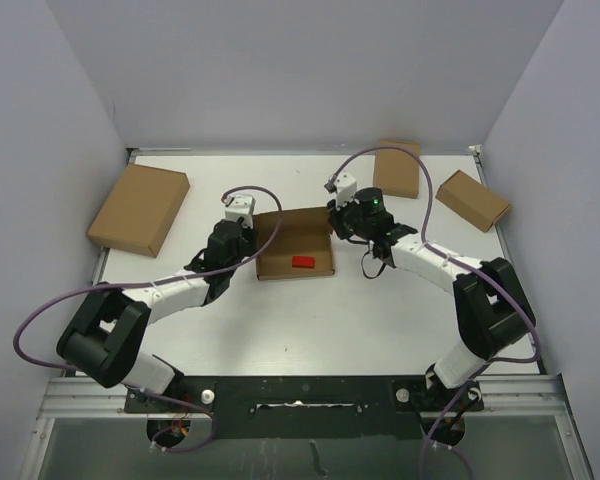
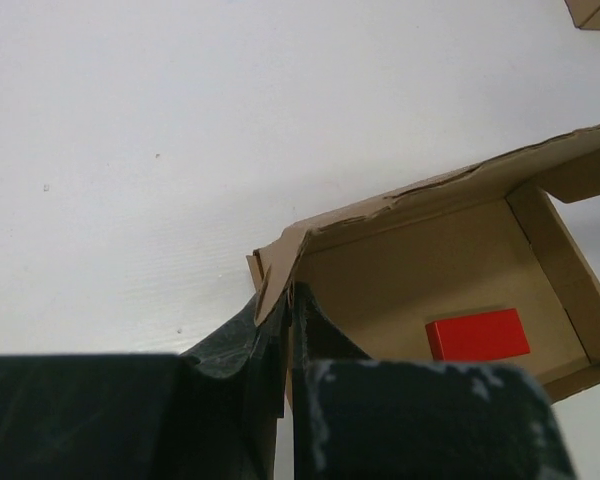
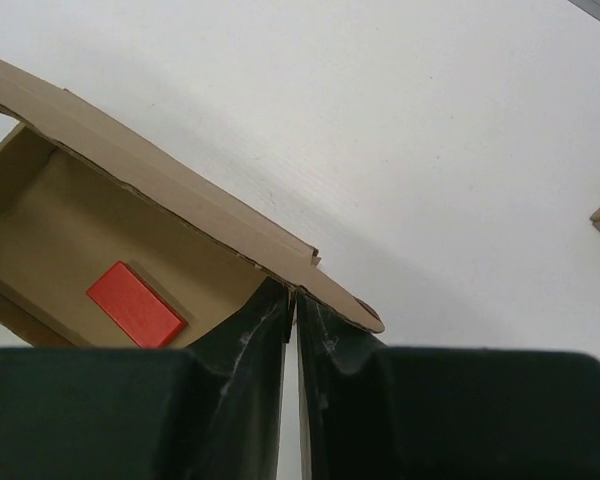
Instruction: Fold the paper box
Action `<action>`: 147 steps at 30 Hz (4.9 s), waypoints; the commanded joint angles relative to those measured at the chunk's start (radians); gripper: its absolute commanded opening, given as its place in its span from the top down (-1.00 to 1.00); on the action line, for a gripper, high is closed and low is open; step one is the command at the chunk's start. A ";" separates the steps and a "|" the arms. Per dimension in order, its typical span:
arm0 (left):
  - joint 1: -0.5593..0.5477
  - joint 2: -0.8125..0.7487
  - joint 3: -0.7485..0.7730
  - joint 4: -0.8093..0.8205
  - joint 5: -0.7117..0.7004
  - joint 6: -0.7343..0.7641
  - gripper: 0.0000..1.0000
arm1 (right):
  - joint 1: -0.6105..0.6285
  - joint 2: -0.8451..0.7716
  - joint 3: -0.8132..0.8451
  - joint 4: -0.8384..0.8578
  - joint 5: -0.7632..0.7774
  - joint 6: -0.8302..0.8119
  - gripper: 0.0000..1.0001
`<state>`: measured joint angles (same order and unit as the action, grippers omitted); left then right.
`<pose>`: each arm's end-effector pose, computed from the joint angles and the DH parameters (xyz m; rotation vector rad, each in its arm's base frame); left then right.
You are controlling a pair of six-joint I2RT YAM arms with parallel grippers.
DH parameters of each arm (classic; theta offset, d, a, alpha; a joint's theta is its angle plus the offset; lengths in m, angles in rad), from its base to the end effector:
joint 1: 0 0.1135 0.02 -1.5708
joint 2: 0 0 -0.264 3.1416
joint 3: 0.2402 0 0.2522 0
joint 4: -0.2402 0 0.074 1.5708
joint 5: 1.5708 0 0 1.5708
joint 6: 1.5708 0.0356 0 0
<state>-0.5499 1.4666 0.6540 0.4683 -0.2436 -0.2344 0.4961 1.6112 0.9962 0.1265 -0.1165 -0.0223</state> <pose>0.2660 -0.1530 0.2028 0.1375 1.9107 -0.2975 0.3163 0.1759 0.2336 -0.6036 1.9919 0.4113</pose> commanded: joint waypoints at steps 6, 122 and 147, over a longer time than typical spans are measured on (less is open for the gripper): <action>-0.062 -0.040 -0.056 -0.025 0.104 -0.057 1.00 | 0.038 -0.053 -0.024 0.021 -0.118 0.037 0.80; -0.001 -0.096 0.086 -0.333 0.356 -0.049 1.00 | 0.078 0.089 0.222 -0.373 -0.128 -0.028 0.76; -0.022 -0.338 -0.016 -0.436 0.374 -0.112 0.01 | 0.080 0.038 0.070 -0.252 -0.004 -0.040 0.77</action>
<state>-0.5629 1.2533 0.6338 0.0429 0.0528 -0.3172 0.5568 1.6608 1.0763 -0.1421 -0.0906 -0.0731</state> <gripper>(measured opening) 0.430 0.120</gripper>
